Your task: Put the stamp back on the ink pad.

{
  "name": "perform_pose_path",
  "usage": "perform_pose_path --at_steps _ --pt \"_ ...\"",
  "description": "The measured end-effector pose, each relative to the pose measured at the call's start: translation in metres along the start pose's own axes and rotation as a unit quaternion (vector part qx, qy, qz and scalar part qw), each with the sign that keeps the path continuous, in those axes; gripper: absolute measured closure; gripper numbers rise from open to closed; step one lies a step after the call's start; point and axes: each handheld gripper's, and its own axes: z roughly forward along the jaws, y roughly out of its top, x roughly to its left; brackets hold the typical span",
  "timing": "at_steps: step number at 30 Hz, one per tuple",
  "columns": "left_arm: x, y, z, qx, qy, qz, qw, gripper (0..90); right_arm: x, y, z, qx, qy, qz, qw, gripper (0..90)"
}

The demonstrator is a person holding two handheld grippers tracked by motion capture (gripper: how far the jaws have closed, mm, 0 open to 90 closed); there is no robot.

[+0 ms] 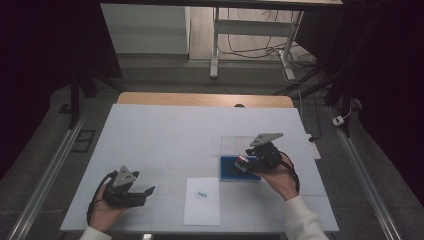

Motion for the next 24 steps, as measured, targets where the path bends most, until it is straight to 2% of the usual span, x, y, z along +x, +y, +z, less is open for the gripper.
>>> perform_pose_path --at_steps 5,13,17,24 --pt "-0.001 0.000 0.000 -0.001 0.001 0.002 1.0000 23.2 0.002 -0.007 -0.006 -0.022 -0.008 -0.006 0.9997 40.3" --pt "-0.001 -0.001 -0.001 -0.002 -0.004 0.006 1.0000 23.2 0.001 -0.028 -0.018 -0.051 -0.018 0.001 0.9985 40.3" --pt "-0.002 0.000 -0.001 -0.005 -0.006 0.006 0.9999 23.1 0.001 -0.039 -0.026 -0.057 -0.020 0.010 0.9981 40.4" --pt "-0.001 0.000 0.000 -0.006 -0.007 0.005 0.9999 23.0 0.003 -0.061 -0.039 -0.071 -0.029 0.004 0.9970 40.4"
